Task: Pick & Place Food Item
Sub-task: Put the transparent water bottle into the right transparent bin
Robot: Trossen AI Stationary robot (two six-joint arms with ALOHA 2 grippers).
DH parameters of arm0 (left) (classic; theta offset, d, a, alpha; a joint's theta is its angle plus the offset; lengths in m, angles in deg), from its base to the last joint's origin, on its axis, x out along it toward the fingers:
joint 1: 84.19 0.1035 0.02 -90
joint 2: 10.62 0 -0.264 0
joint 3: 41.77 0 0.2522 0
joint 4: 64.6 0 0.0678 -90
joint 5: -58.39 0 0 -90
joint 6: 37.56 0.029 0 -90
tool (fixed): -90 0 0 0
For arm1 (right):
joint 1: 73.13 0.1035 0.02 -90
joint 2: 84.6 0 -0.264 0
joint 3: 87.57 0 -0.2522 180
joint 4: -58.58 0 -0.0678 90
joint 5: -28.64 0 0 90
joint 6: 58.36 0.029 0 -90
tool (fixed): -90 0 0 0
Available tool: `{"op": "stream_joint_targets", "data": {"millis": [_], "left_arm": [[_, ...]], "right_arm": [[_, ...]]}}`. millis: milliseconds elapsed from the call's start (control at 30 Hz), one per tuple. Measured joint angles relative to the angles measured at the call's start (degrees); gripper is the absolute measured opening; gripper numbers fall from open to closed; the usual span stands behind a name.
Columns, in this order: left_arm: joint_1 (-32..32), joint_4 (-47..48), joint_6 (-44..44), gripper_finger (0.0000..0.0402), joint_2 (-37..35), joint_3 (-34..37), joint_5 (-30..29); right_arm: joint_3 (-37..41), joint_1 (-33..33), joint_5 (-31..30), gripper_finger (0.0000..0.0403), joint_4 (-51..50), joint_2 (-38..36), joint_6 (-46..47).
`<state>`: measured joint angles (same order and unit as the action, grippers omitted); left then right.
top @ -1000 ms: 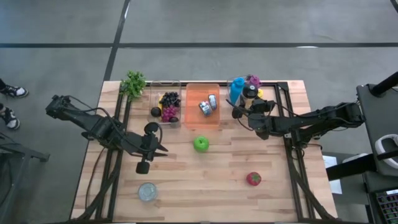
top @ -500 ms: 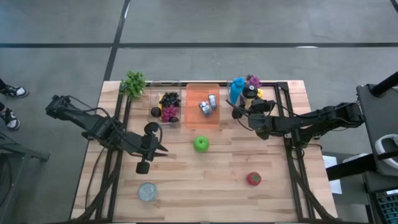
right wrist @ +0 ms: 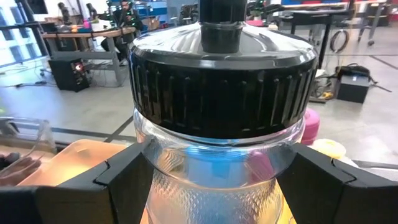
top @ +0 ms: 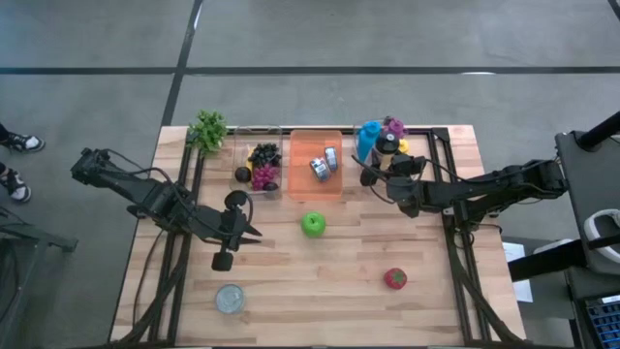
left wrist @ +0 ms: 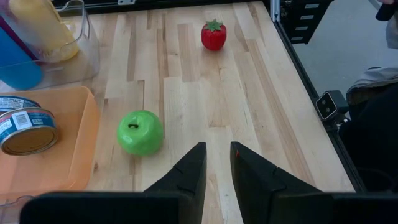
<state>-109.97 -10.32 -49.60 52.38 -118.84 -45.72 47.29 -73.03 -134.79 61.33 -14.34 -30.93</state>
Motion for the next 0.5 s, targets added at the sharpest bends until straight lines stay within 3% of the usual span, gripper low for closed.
{"op": "stream_joint_targets", "data": {"millis": [200,500], "left_arm": [[0.00,0.00,0.00,0.0077,-0.02,0.00,-0.02],[0.01,0.00,-0.10,0.0077,-0.01,0.00,0.00]], "right_arm": [[0.00,0.00,0.06,0.0300,0.01,0.00,-0.22],[0.00,0.00,0.06,0.0352,0.02,0.00,-0.34]]}}
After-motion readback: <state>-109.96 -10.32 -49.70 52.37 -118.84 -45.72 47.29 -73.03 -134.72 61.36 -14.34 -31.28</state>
